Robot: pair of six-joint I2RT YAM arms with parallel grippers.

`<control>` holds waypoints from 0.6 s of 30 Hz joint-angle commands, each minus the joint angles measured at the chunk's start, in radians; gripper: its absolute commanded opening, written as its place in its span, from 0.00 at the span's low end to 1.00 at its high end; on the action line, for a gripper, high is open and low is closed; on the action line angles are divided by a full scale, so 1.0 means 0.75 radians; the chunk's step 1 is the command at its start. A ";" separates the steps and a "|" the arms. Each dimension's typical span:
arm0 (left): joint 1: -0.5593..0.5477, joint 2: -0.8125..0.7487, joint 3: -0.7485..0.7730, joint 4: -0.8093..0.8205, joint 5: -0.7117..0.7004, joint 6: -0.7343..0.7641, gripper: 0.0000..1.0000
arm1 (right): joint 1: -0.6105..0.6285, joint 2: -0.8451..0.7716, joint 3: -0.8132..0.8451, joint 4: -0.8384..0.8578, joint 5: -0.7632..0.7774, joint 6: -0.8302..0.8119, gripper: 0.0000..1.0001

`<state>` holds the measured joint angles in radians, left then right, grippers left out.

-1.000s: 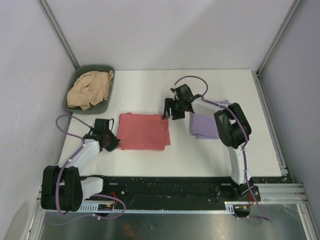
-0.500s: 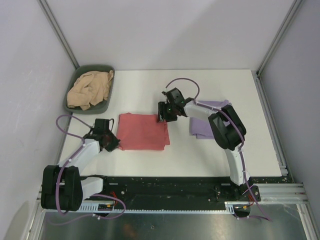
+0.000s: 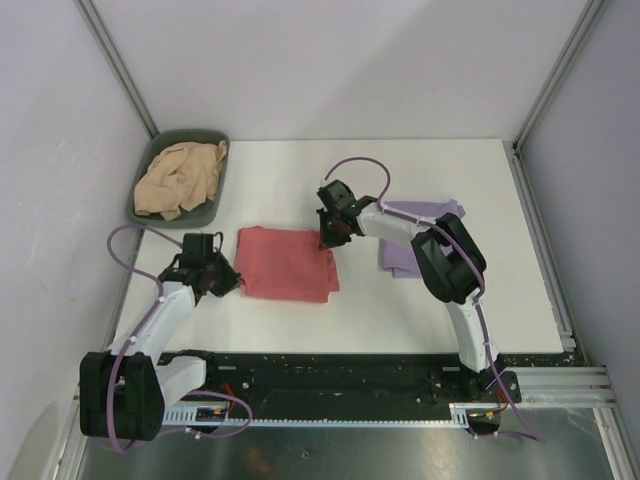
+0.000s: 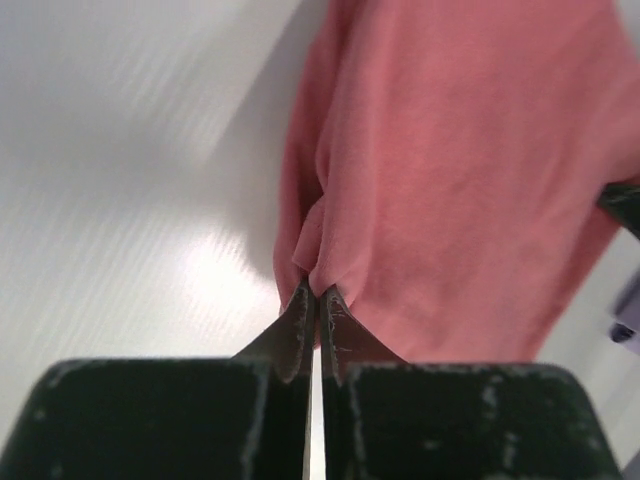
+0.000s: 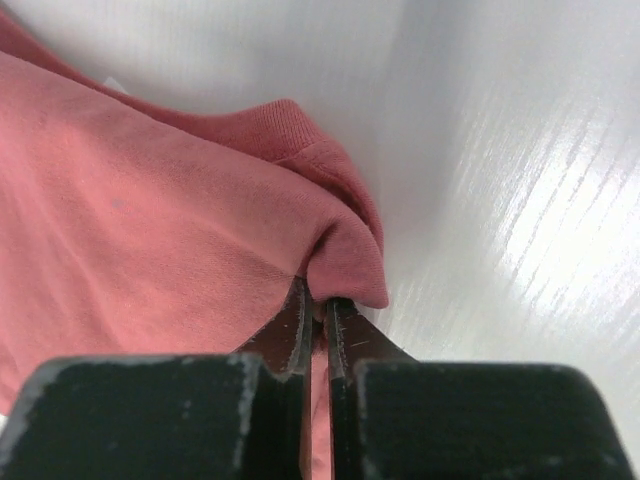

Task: Fold and stack the t-shirts
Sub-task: Put the neatly folded tshirt into the corner of the board with the right arm

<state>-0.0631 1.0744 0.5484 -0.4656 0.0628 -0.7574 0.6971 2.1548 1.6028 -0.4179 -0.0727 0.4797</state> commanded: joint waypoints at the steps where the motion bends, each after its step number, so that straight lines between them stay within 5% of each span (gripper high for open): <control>1: 0.010 -0.066 0.106 0.002 0.104 0.053 0.00 | 0.029 -0.094 0.095 -0.118 0.092 0.023 0.00; 18: 0.010 -0.131 0.171 -0.047 0.152 0.073 0.00 | 0.043 -0.199 0.175 -0.231 0.191 0.038 0.00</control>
<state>-0.0631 1.0126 0.6315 -0.4999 0.1444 -0.7242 0.7250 2.0636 1.6875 -0.5617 0.0326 0.4976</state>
